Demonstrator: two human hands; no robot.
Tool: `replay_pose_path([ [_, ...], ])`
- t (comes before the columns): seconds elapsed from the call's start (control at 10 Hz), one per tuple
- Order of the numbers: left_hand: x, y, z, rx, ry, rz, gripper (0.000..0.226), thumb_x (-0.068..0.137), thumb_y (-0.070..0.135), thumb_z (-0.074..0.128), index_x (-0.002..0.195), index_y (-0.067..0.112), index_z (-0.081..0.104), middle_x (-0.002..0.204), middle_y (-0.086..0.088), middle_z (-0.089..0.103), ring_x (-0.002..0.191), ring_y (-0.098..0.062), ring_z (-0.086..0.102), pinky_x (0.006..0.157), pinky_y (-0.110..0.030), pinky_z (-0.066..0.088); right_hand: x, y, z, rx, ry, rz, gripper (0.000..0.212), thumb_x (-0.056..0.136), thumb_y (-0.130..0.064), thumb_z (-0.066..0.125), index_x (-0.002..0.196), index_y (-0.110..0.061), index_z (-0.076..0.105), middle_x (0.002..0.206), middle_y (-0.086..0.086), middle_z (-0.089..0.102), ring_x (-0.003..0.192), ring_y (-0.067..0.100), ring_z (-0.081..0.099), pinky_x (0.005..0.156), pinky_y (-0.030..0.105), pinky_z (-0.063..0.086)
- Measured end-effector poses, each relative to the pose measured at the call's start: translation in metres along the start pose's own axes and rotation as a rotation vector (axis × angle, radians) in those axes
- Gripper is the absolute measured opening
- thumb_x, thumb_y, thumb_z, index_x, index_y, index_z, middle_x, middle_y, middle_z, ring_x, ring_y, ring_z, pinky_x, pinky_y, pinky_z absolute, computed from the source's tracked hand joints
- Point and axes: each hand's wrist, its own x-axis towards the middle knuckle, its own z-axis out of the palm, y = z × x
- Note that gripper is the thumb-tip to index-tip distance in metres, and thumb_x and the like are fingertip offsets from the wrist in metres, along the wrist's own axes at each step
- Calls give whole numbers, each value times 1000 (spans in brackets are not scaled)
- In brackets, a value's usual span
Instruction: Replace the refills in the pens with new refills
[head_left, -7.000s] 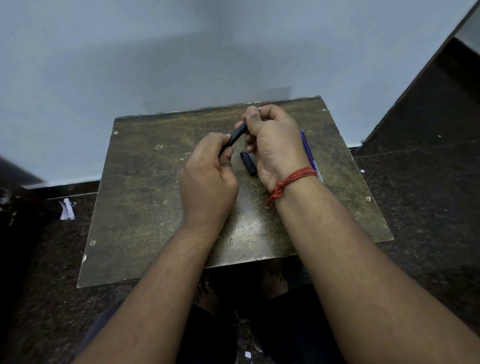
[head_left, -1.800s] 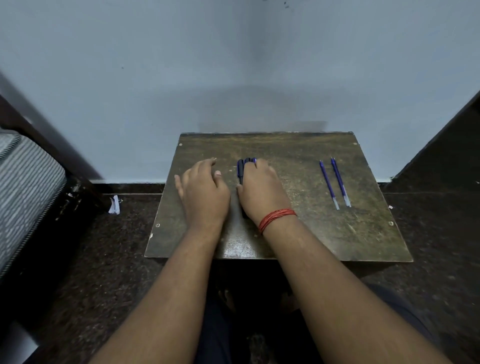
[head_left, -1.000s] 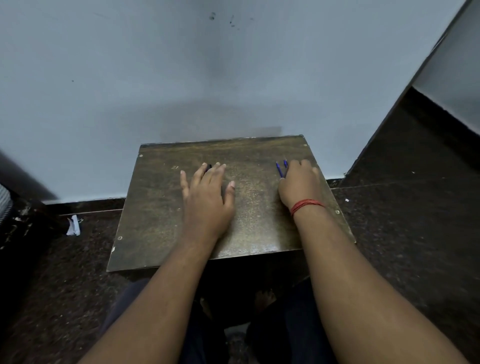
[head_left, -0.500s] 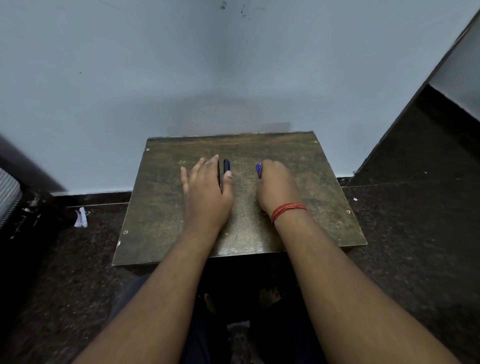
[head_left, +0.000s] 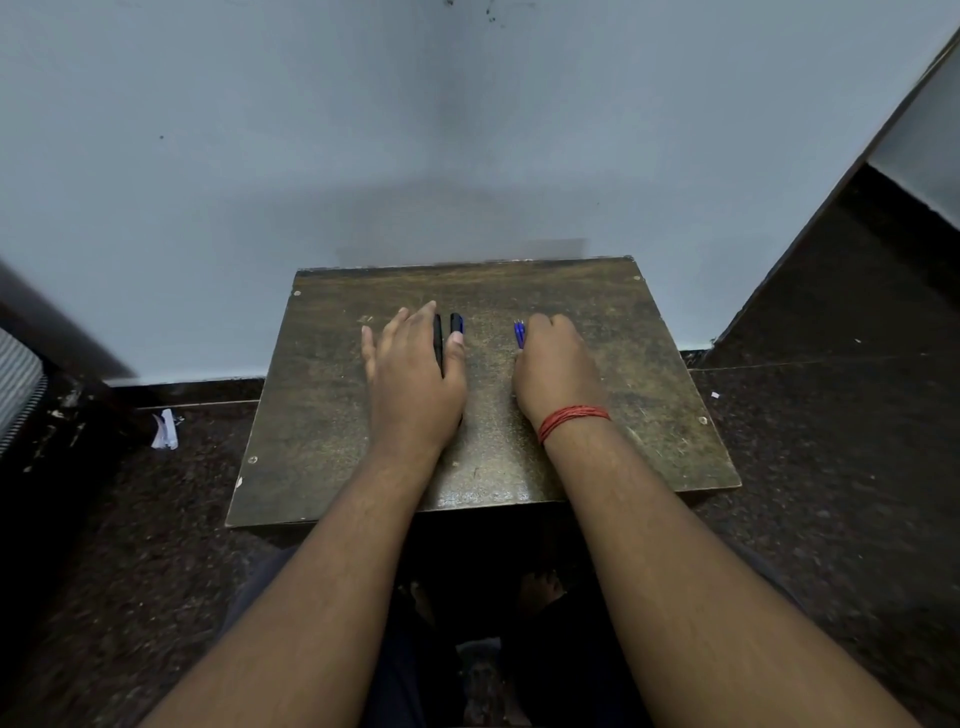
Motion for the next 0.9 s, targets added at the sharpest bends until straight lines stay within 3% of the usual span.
replay_pose_path([
  [0.6, -1, 1, -2, 41, -10, 25, 47, 103, 35, 44, 144, 12, 49, 144, -5, 56, 145, -22, 37, 125, -51, 8, 7, 0, -1, -51, -49, -31, 14, 94, -3, 57, 107, -10, 57, 96, 7, 51, 91, 26, 57, 69, 30, 38],
  [0.7, -2, 0, -1, 56, -14, 30, 47, 103, 36, 43, 144, 13, 48, 144, -4, 56, 145, -22, 37, 125, -51, 8, 7, 1, -2, -48, -37, -33, 13, 97, -14, 58, 109, -12, 56, 95, 4, 50, 92, 24, 58, 69, 30, 41],
  [0.9, -13, 1, -8, 68, -35, 50, 46, 102, 36, 44, 143, 14, 49, 143, -3, 56, 146, -21, 35, 125, -52, 6, 0, 7, -16, -76, 121, -53, 27, 97, -36, 55, 113, -14, 57, 116, 6, 58, 109, 26, 53, 86, 38, 48],
])
